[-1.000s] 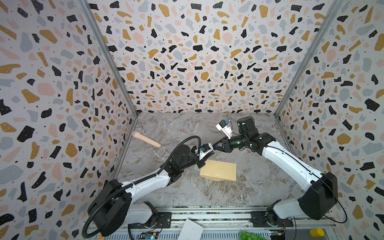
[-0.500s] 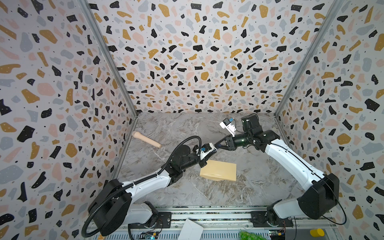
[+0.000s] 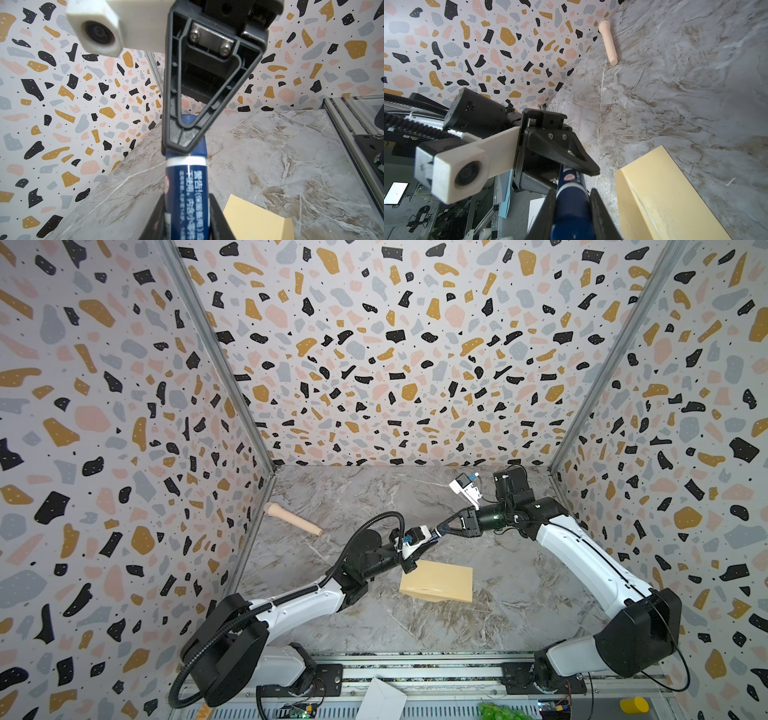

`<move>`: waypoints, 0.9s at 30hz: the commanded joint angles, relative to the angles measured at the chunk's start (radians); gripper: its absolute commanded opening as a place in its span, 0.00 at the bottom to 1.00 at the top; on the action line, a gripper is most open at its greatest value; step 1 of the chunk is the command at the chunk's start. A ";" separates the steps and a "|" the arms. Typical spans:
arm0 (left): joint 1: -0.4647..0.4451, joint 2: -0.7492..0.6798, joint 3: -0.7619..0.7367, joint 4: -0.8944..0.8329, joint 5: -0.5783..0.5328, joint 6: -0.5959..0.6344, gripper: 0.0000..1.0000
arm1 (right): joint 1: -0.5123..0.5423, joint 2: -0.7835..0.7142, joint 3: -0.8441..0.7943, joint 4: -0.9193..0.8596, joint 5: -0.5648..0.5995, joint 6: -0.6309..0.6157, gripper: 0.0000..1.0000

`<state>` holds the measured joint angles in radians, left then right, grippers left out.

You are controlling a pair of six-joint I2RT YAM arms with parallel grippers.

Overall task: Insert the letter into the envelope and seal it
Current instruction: 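Move the right gripper with cap closer to the glue stick tip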

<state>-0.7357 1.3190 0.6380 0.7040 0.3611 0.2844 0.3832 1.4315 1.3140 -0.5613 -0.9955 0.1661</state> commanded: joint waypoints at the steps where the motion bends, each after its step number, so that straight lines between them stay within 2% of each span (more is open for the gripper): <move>1: 0.020 -0.006 -0.051 -0.101 0.000 0.010 0.00 | -0.110 -0.062 0.072 0.081 0.118 -0.021 0.01; 19: 0.019 -0.013 -0.057 -0.081 0.009 0.003 0.00 | -0.136 -0.101 0.027 0.153 0.026 0.030 0.00; 25: 0.019 -0.033 -0.022 -0.094 0.017 -0.017 0.00 | -0.031 -0.099 0.002 0.098 0.127 -0.064 0.00; 27: 0.020 -0.045 -0.013 -0.098 0.028 -0.024 0.17 | -0.002 -0.096 -0.002 0.088 0.152 -0.082 0.00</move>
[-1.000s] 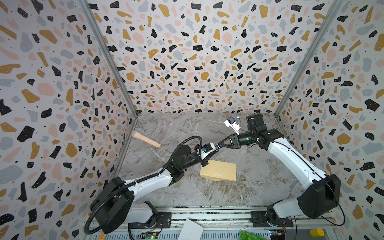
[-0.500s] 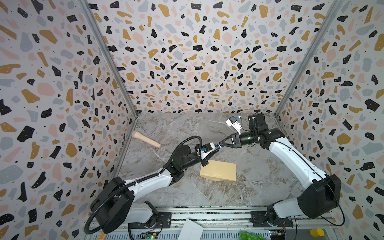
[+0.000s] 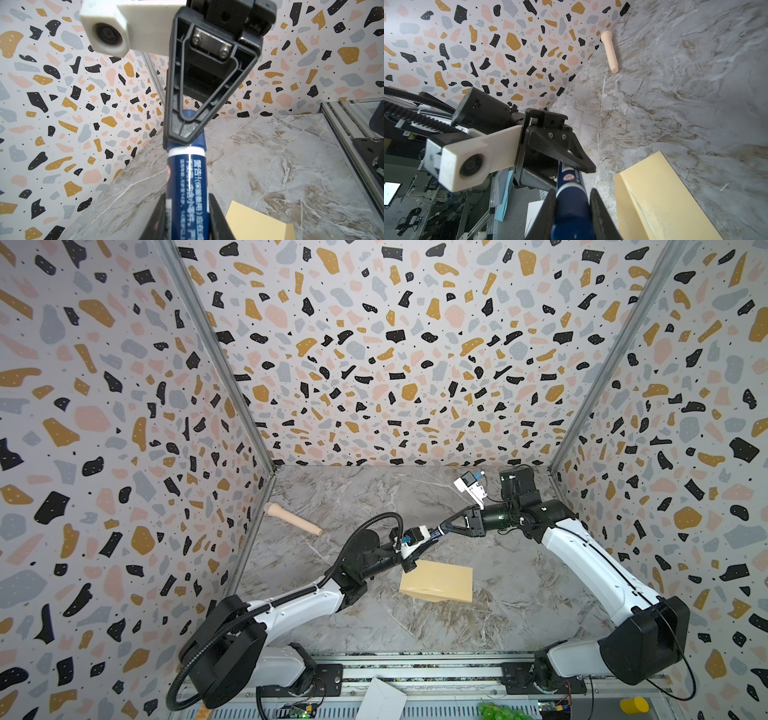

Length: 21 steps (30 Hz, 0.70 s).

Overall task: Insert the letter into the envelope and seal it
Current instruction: 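Move the right gripper with cap closer to the glue stick tip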

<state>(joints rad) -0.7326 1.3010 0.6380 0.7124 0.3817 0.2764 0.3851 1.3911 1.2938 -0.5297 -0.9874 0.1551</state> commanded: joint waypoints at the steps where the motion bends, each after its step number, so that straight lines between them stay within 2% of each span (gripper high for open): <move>1: 0.017 -0.031 -0.010 -0.108 0.012 -0.019 0.23 | 0.007 -0.054 0.016 0.054 0.151 -0.076 0.00; 2: 0.016 -0.036 -0.008 -0.108 0.017 -0.022 0.31 | 0.021 -0.054 0.015 0.053 0.160 -0.081 0.00; 6: 0.016 -0.032 -0.003 -0.106 0.029 -0.026 0.37 | 0.060 -0.050 0.010 0.053 0.176 -0.084 0.00; 16: 0.015 -0.007 0.016 -0.079 0.049 -0.043 0.38 | 0.142 -0.030 -0.008 0.061 0.201 -0.068 0.00; 17: 0.015 -0.004 0.020 -0.081 0.052 -0.042 0.35 | 0.152 -0.028 -0.009 0.065 0.200 -0.066 0.00; 18: 0.015 0.000 0.025 -0.083 0.055 -0.040 0.29 | 0.161 -0.026 -0.011 0.073 0.199 -0.062 0.00; 19: 0.014 0.003 0.028 -0.087 0.058 -0.040 0.19 | 0.171 -0.024 -0.013 0.078 0.199 -0.060 0.00; 20: 0.014 0.008 0.035 -0.092 0.067 -0.036 0.02 | 0.178 -0.020 -0.011 0.080 0.199 -0.061 0.00; 21: 0.014 0.013 0.040 -0.100 0.074 -0.037 0.00 | 0.184 -0.016 -0.010 0.080 0.197 -0.065 0.00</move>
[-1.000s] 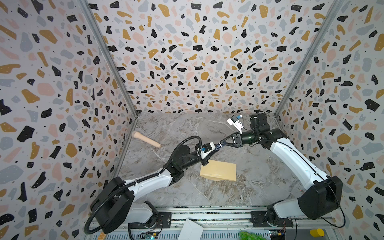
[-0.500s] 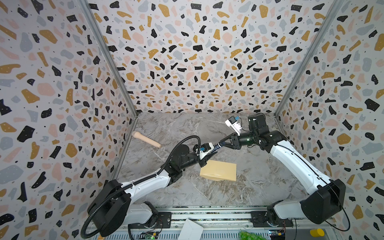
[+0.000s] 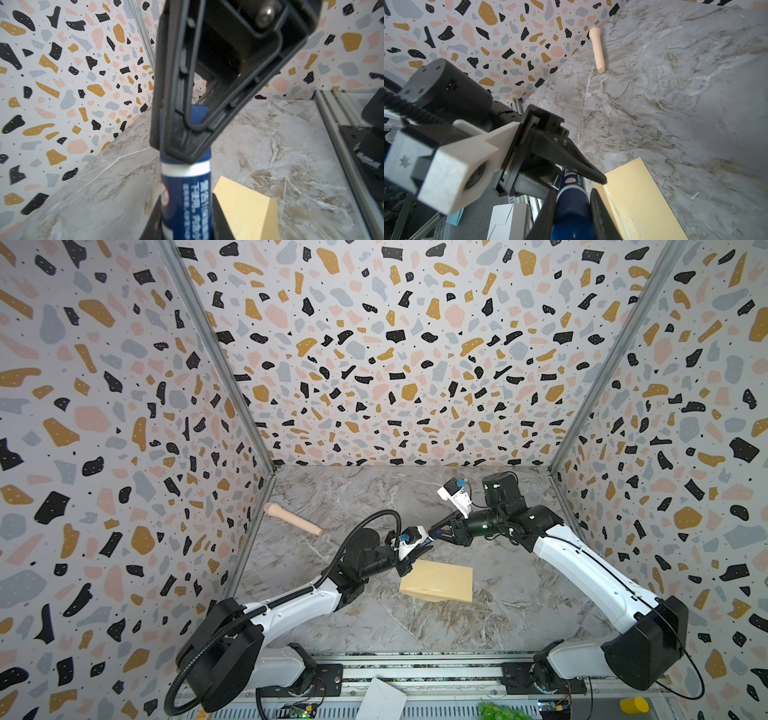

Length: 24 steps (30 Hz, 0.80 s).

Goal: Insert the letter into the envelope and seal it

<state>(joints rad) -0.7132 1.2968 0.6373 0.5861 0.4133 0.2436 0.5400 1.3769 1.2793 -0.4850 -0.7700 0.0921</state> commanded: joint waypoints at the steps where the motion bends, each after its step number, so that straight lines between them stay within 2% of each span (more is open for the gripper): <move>1: -0.006 0.019 0.043 0.024 0.050 -0.004 0.00 | 0.031 0.002 0.006 0.033 -0.021 -0.010 0.00; 4: -0.005 0.020 0.034 0.036 0.106 -0.004 0.00 | 0.030 0.002 0.016 0.011 0.011 -0.081 0.00; 8: 0.018 0.013 -0.007 0.141 0.217 -0.073 0.00 | 0.031 -0.033 0.003 -0.031 -0.010 -0.301 0.00; 10: 0.024 0.013 -0.009 0.146 0.228 -0.082 0.00 | 0.035 -0.052 0.006 -0.035 -0.046 -0.352 0.01; 11: 0.024 0.012 -0.004 0.119 0.210 -0.069 0.00 | 0.034 -0.053 0.017 -0.033 -0.054 -0.352 0.05; 12: 0.024 0.010 0.001 0.098 0.186 -0.061 0.00 | 0.035 -0.055 0.021 -0.023 -0.055 -0.333 0.09; 13: 0.024 0.005 0.001 0.084 0.159 -0.052 0.00 | 0.035 -0.057 0.021 -0.006 -0.061 -0.302 0.19; 15: 0.025 -0.014 -0.013 0.095 0.100 -0.048 0.00 | 0.037 -0.060 0.018 0.013 -0.046 -0.249 0.47; 16: 0.024 -0.026 -0.024 0.110 0.071 -0.046 0.00 | 0.037 -0.066 0.021 0.025 -0.011 -0.201 0.56; 20: 0.024 -0.075 -0.046 0.100 -0.038 -0.002 0.00 | 0.030 -0.136 0.016 0.066 0.228 0.068 0.70; 22: 0.023 -0.090 -0.055 0.102 -0.086 0.017 0.00 | 0.027 -0.169 0.000 0.081 0.278 0.198 0.77; 24: 0.019 -0.099 -0.055 0.090 -0.114 0.046 0.00 | 0.031 -0.188 -0.027 0.110 0.270 0.312 0.82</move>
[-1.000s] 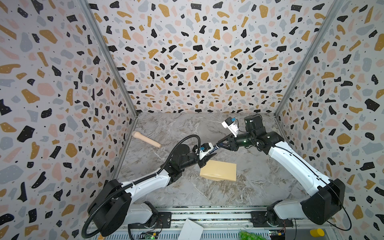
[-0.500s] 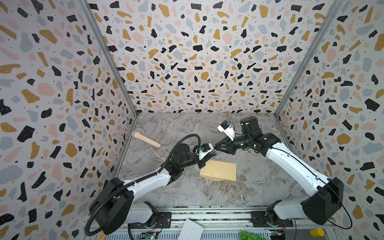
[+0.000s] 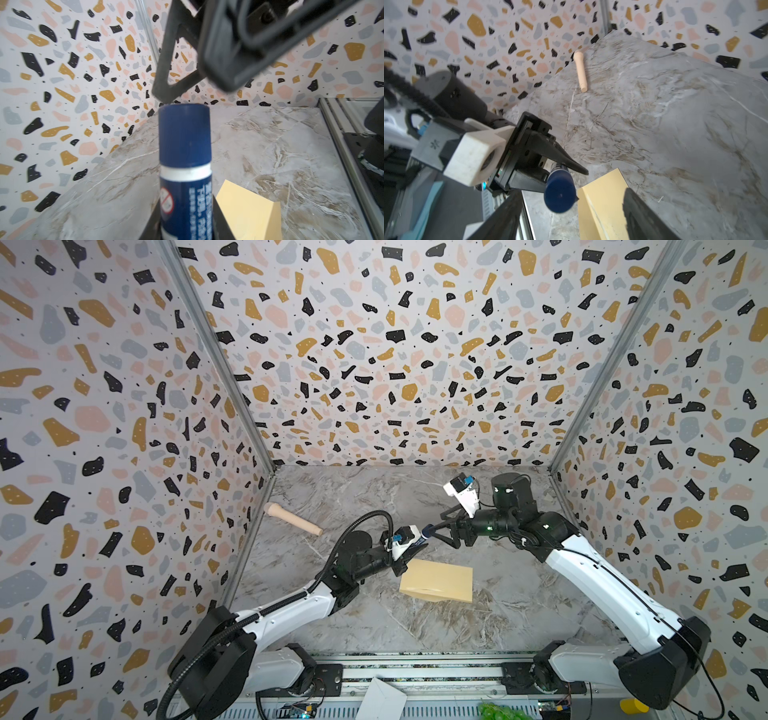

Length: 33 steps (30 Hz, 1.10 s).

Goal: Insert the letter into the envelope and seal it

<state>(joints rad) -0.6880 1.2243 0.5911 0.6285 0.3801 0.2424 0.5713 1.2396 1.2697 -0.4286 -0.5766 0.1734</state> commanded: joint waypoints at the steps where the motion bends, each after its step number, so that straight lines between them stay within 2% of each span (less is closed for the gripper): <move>1: -0.010 -0.029 -0.006 0.037 -0.098 0.064 0.00 | 0.007 -0.051 -0.022 0.058 0.078 0.269 0.84; 5: -0.029 -0.035 0.008 -0.013 -0.142 0.118 0.00 | 0.045 -0.023 0.001 0.026 0.145 0.330 0.84; 8: -0.044 -0.044 0.017 -0.047 -0.170 0.151 0.00 | 0.054 0.004 0.006 0.027 0.144 0.352 0.82; 15: -0.059 -0.058 0.018 -0.064 -0.197 0.168 0.00 | 0.081 0.056 -0.002 0.039 0.125 0.367 0.66; 19: -0.060 -0.061 0.016 -0.067 -0.204 0.171 0.00 | 0.091 0.069 -0.015 0.054 0.098 0.373 0.52; 26: -0.062 -0.061 0.015 -0.067 -0.209 0.170 0.00 | 0.111 0.084 -0.015 0.020 0.088 0.348 0.47; 28: -0.061 -0.061 0.015 -0.067 -0.207 0.169 0.00 | 0.114 0.089 -0.017 0.015 0.085 0.341 0.36; 33: -0.062 -0.060 0.014 -0.069 -0.201 0.167 0.00 | 0.118 0.104 -0.003 0.007 0.087 0.305 0.18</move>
<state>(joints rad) -0.7429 1.1831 0.5911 0.5198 0.1738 0.4057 0.6842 1.3426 1.2575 -0.3981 -0.4866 0.5133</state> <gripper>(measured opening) 0.239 0.225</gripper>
